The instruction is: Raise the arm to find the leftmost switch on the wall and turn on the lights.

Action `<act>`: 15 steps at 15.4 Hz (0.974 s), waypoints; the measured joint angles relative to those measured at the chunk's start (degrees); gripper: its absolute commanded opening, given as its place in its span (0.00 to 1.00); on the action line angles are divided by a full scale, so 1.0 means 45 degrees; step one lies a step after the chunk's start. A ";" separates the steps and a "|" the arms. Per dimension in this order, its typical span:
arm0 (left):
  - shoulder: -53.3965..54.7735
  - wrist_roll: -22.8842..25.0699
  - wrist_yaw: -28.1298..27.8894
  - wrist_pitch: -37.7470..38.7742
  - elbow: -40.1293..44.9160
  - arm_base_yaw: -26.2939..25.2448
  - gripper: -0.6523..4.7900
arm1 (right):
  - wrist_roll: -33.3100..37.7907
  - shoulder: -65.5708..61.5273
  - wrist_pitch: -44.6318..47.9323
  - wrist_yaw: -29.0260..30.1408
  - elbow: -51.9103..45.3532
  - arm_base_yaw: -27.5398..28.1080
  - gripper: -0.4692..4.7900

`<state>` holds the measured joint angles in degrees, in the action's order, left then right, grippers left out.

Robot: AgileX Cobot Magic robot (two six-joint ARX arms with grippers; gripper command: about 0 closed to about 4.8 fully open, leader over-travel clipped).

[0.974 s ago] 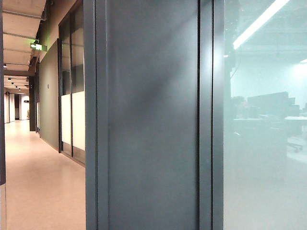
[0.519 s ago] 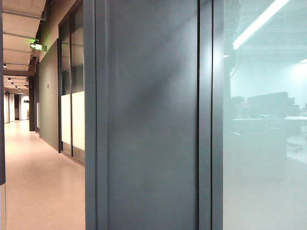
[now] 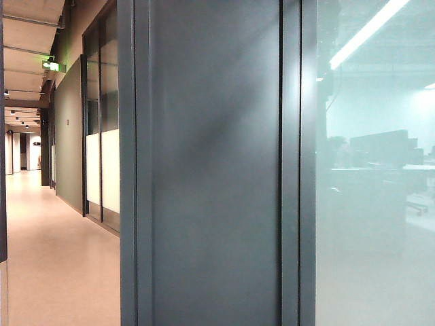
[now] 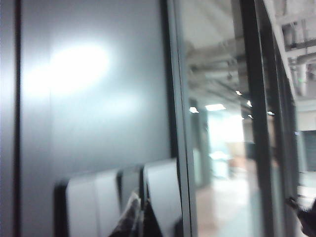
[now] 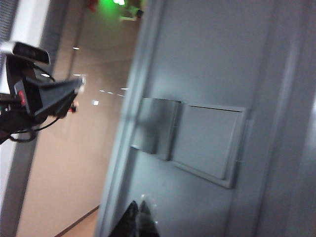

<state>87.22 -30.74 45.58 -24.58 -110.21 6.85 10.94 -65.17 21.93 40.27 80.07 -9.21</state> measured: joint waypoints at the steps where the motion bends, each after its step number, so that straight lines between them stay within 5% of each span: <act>1: 0.0185 -0.0359 0.0369 0.0204 -0.0087 -0.0039 0.11 | 0.0000 0.0000 -0.0005 0.0000 0.0000 -0.0005 0.09; 6: 0.0908 -0.1768 0.2288 0.0656 -0.0068 -0.0005 0.11 | 0.0000 0.0000 -0.0087 0.0180 0.0000 -0.0010 0.09; 15: 0.1112 -0.0855 0.1039 0.0578 -0.0073 0.0860 0.11 | 0.0000 0.0000 -0.0568 0.0413 0.0000 -0.0015 0.09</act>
<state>92.23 -34.59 50.26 -21.98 -110.54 10.72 10.94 -65.17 19.38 42.13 80.07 -9.28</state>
